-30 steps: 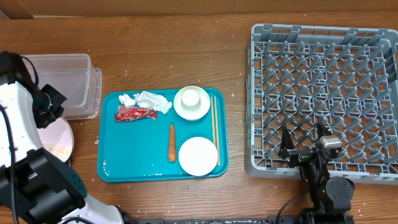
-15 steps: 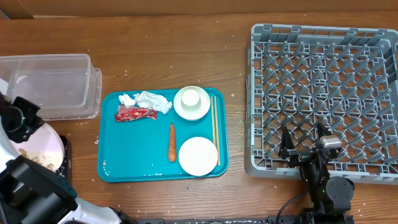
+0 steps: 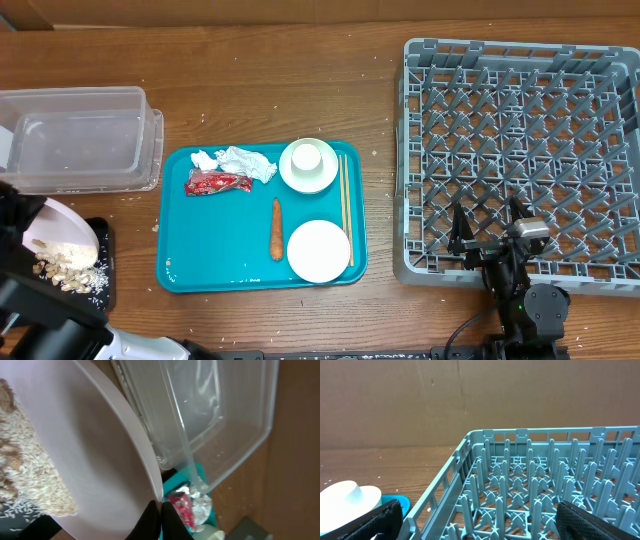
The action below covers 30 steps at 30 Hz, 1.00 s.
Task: Sort waste into correct bins and load items into the dishwasher
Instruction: 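Tilt the plate over the black tray to dump the rice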
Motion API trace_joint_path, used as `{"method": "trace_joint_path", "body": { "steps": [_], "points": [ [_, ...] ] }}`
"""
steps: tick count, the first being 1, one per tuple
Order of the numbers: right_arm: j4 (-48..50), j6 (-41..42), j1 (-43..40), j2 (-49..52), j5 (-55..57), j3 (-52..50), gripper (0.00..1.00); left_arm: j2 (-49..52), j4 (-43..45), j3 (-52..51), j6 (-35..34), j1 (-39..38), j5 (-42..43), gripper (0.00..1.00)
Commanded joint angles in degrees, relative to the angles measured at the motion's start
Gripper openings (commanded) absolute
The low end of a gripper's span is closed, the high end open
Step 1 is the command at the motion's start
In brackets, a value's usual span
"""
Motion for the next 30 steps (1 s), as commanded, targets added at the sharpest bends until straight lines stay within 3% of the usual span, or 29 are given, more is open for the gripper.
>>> {"method": "trace_joint_path", "body": {
  "steps": [1,11,16,25,30],
  "points": [
    [0.3,0.2,0.2,-0.5,0.5,-0.6,1.0,-0.3,0.2,0.9,1.7,3.2,10.1,0.04],
    [0.3,0.2,0.2,-0.5,0.5,-0.6,1.0,-0.3,0.2,0.9,2.4,9.9,21.9,0.04],
    [0.3,0.2,0.2,-0.5,0.5,-0.6,1.0,-0.3,1.8,0.9,-1.0,12.8,18.4,0.04],
    [0.3,0.2,0.2,-0.5,0.5,-0.6,1.0,-0.3,1.8,0.9,1.2,19.5,34.0,0.04],
    [0.3,0.2,0.2,-0.5,0.5,-0.6,1.0,-0.3,1.8,0.9,0.9,20.9,38.5,0.04]
  ]
}}
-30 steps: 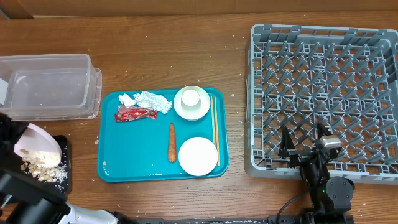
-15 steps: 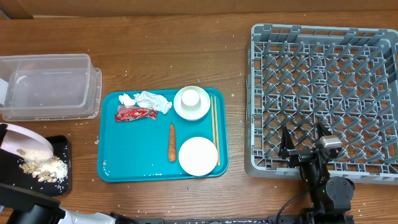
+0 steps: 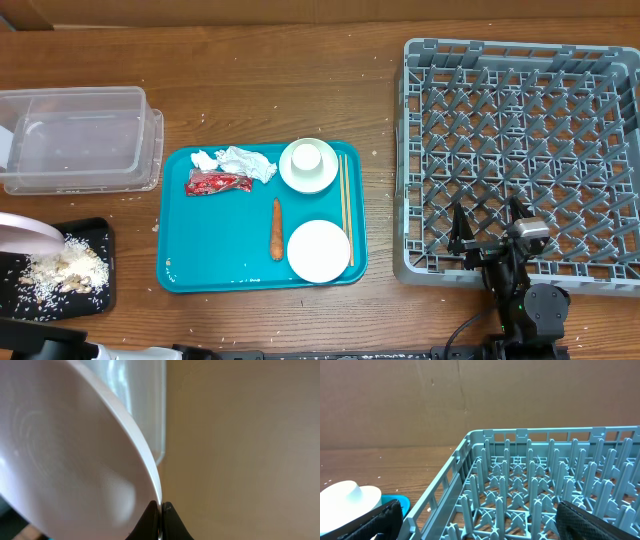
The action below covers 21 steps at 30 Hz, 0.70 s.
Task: Sort waste into correct bins and load items into the dishwasher
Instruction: 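Tilt the plate over the black tray to dump the rice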
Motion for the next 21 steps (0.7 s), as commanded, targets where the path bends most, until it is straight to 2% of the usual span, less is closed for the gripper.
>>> {"method": "trace_joint_path", "body": {
  "steps": [1,6,10,17,21],
  "points": [
    [0.3,0.2,0.2,-0.5,0.5,-0.6,1.0,-0.3,0.3,0.9,0.6,1.2,7.2,0.04],
    [0.3,0.2,0.2,-0.5,0.5,-0.6,1.0,-0.3,-0.1,0.9,-0.6,1.5,9.0,0.04],
    [0.3,0.2,0.2,-0.5,0.5,-0.6,1.0,-0.3,-4.9,0.9,-0.7,1.5,11.3,0.04],
    [0.3,0.2,0.2,-0.5,0.5,-0.6,1.0,-0.4,-6.9,0.9,-0.5,1.5,4.3,0.04],
    [0.3,0.2,0.2,-0.5,0.5,-0.6,1.0,-1.7,-9.7,0.9,4.2,1.5,4.9,0.04]
  ]
}}
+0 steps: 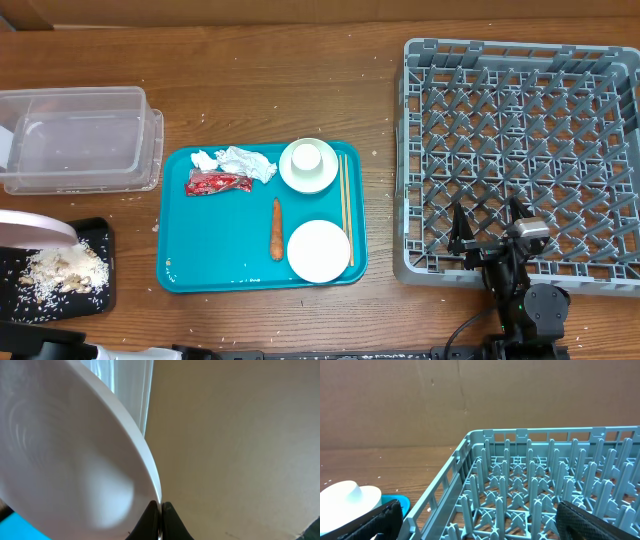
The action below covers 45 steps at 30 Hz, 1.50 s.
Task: Sort waste into correct bins and load items into the dishwasher
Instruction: 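Tilt the plate over the black tray to dump the rice, then carry the emptied plate back and set it on the teal tray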
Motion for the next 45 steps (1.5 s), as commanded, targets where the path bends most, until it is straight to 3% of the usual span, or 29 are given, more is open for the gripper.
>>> {"method": "trace_joint_path", "body": {
  "steps": [1,3,6,10,14,18,23,31,45],
  "points": [
    [0.3,0.2,0.2,-0.5,0.5,-0.6,1.0,-2.2,-0.4,0.9,3.8,0.3,-3.4,0.04],
    [0.3,0.2,0.2,-0.5,0.5,-0.6,1.0,-3.4,-1.5,1.1,1.8,0.3,-10.1,0.04],
    [0.3,0.2,0.2,-0.5,0.5,-0.6,1.0,-6.4,-4.3,1.3,6.1,0.2,-11.8,0.04],
    [0.3,0.2,0.2,-0.5,0.5,-0.6,1.0,-11.0,-7.1,1.3,6.7,-0.2,-15.9,0.04],
    [0.3,0.2,0.2,-0.5,0.5,-0.6,1.0,-14.7,-6.5,1.3,-1.9,-2.7,-35.7,0.04],
    [0.3,0.2,0.2,-0.5,0.5,-0.6,1.0,-16.4,-6.7,1.3,-0.5,-6.3,-37.2,0.04],
    [0.3,0.2,0.2,-0.5,0.5,-0.6,1.0,-17.2,-8.7,1.3,4.7,-12.3,-25.2,0.04],
    [0.3,0.2,0.2,-0.5,0.5,-0.6,1.0,-17.5,-14.0,1.3,2.7,-32.1,-37.5,0.04],
    [0.3,0.2,0.2,-0.5,0.5,-0.6,1.0,-14.4,-10.6,0.1,-15.9,-77.5,-72.9,0.04]
  ]
}}
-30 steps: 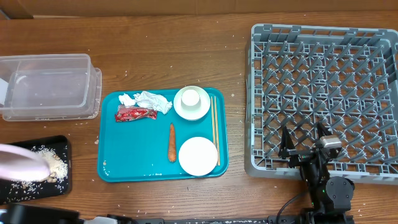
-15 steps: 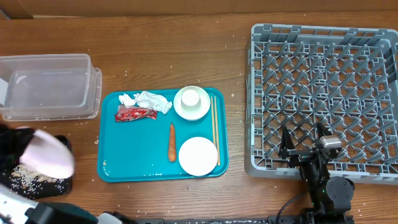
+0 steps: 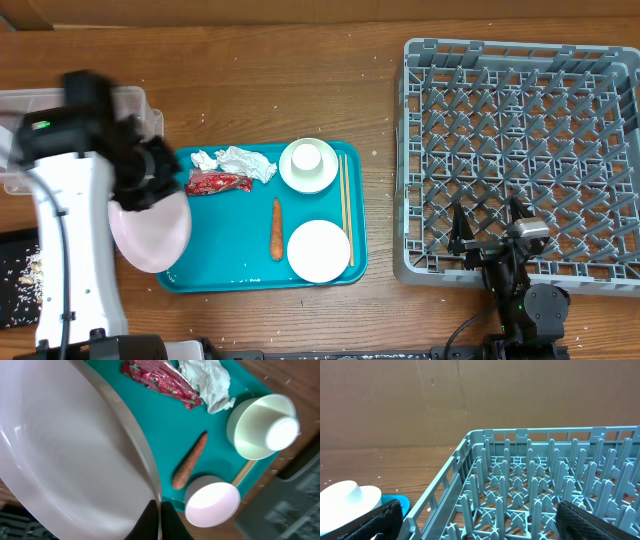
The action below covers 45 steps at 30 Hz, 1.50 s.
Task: Sort waste into correct bins and load items into the dishwasher
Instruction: 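Carry the emptied plate back and set it on the teal tray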
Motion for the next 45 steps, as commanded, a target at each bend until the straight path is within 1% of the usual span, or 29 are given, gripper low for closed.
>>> {"method": "trace_joint_path", "body": {
  "steps": [1,5,8,16,19,28,35,37,38,39,41,45],
  "points": [
    [0.3,0.2,0.2,-0.5,0.5,-0.6,1.0,2.1,1.4,-0.3,-6.4,-9.2,-13.9,0.04],
    [0.3,0.2,0.2,-0.5,0.5,-0.6,1.0,6.6,2.5,-0.4,-6.4,-15.8,-15.0,0.04],
    [0.3,0.2,0.2,-0.5,0.5,-0.6,1.0,10.6,2.6,-0.4,-7.4,-18.9,-16.5,0.04],
    [0.3,0.2,0.2,-0.5,0.5,-0.6,1.0,20.1,1.0,-0.4,-7.5,-24.0,-15.7,0.04],
    [0.3,0.2,0.2,-0.5,0.5,-0.6,1.0,22.4,1.2,-0.4,-7.8,-25.0,-14.6,0.04],
    [0.3,0.2,0.2,-0.5,0.5,-0.6,1.0,28.0,2.2,-0.4,-7.9,-25.8,-15.3,0.04],
    [0.3,0.2,0.2,-0.5,0.5,-0.6,1.0,29.3,3.3,-0.4,-7.9,-25.8,-15.4,0.05],
    [0.3,0.2,0.2,-0.5,0.5,-0.6,1.0,29.3,3.4,-0.4,-7.9,-25.8,-15.4,0.09],
    [0.3,0.2,0.2,-0.5,0.5,-0.6,1.0,29.3,3.5,-0.4,-7.9,-25.8,-15.4,0.15],
    [0.3,0.2,0.2,-0.5,0.5,-0.6,1.0,29.3,3.5,-0.4,-7.9,-25.8,-15.4,0.18],
    [0.3,0.2,0.2,-0.5,0.5,-0.6,1.0,29.3,3.4,-0.4,-7.9,-25.8,-15.4,0.19],
    [0.3,0.2,0.2,-0.5,0.5,-0.6,1.0,29.3,3.2,-0.4,-7.9,-25.8,-15.3,0.19]
  ]
}}
